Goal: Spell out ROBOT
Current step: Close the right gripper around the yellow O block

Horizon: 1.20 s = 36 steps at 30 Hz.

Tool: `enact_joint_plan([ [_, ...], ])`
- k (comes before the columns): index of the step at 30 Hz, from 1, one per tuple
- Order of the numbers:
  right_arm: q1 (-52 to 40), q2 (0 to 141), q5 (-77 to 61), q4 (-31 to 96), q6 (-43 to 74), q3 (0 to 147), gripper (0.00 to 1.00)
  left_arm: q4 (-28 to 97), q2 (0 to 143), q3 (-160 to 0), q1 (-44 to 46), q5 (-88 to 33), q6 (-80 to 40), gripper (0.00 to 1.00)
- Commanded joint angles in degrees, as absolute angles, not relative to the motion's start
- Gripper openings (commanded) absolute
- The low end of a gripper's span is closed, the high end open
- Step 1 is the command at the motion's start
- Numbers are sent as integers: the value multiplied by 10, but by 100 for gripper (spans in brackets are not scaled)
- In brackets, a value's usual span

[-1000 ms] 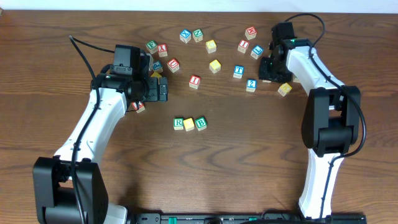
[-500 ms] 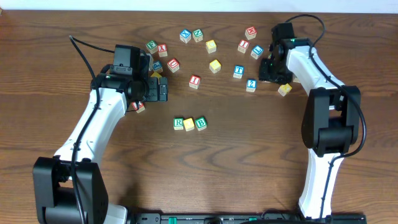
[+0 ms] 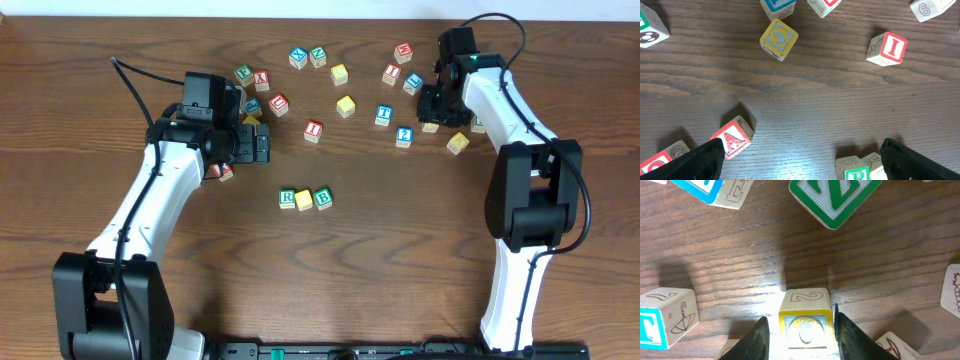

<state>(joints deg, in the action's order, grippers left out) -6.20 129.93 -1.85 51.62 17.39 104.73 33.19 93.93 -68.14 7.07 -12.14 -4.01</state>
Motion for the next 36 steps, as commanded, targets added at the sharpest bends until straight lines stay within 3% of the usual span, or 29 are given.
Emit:
enact_joint_plan([
  [1,-63,1297,-23,521,171,1058,36,334,940,-678,71,-129,-30,98],
  [21,-63,1297,-27,536,171,1058,35,334,940,-678,71,-129,-30,98],
  [36,-63,1297,-30,536,166,1058,28,334,940,-678,71,-128,-30,98],
])
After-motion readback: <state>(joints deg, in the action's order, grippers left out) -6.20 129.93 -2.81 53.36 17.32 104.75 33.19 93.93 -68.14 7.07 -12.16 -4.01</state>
